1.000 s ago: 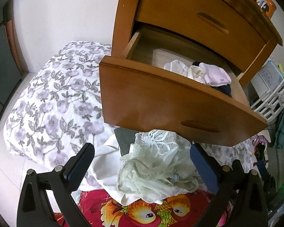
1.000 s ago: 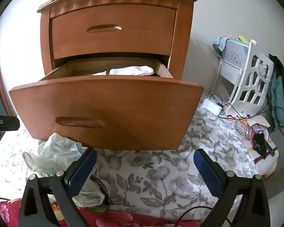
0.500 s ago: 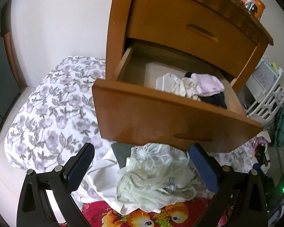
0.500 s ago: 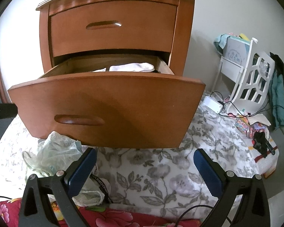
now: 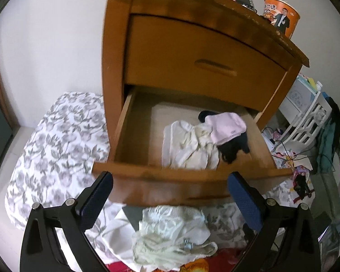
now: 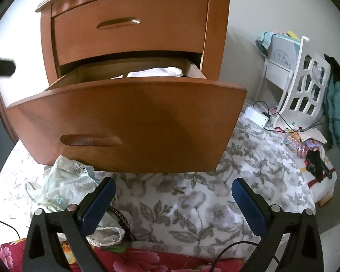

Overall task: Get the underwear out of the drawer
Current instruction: 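Move the left gripper into the drawer over the white cloth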

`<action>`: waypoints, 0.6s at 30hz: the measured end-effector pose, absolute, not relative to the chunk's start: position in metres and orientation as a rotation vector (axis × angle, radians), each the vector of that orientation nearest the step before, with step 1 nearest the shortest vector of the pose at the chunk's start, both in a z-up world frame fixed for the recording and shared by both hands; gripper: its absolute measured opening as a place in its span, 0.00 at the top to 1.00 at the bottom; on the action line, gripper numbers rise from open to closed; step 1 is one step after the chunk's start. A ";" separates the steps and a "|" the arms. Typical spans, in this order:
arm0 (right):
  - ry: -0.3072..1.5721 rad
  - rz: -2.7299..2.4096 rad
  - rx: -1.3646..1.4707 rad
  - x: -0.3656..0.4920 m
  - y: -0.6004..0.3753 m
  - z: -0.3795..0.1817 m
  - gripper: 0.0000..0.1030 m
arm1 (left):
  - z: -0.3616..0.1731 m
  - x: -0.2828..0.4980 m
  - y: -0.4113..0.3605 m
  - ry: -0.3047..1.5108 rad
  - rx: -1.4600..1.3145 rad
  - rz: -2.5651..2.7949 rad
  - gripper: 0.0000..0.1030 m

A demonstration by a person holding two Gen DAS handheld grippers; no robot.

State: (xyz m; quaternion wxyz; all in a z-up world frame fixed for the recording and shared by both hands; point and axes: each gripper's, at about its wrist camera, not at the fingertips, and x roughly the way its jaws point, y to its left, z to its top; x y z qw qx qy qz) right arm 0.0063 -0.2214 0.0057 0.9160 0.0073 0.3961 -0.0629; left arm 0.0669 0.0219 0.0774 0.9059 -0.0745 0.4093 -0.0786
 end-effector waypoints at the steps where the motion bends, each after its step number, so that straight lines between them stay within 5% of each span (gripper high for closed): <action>1: 0.818 -0.131 0.022 0.007 -0.223 0.005 0.00 | 0.081 0.072 0.020 0.846 -0.147 -0.165 0.02; 18: 0.873 -0.112 0.076 0.016 -0.233 -0.005 0.00 | 0.063 0.178 -0.027 1.129 -0.035 -0.280 0.02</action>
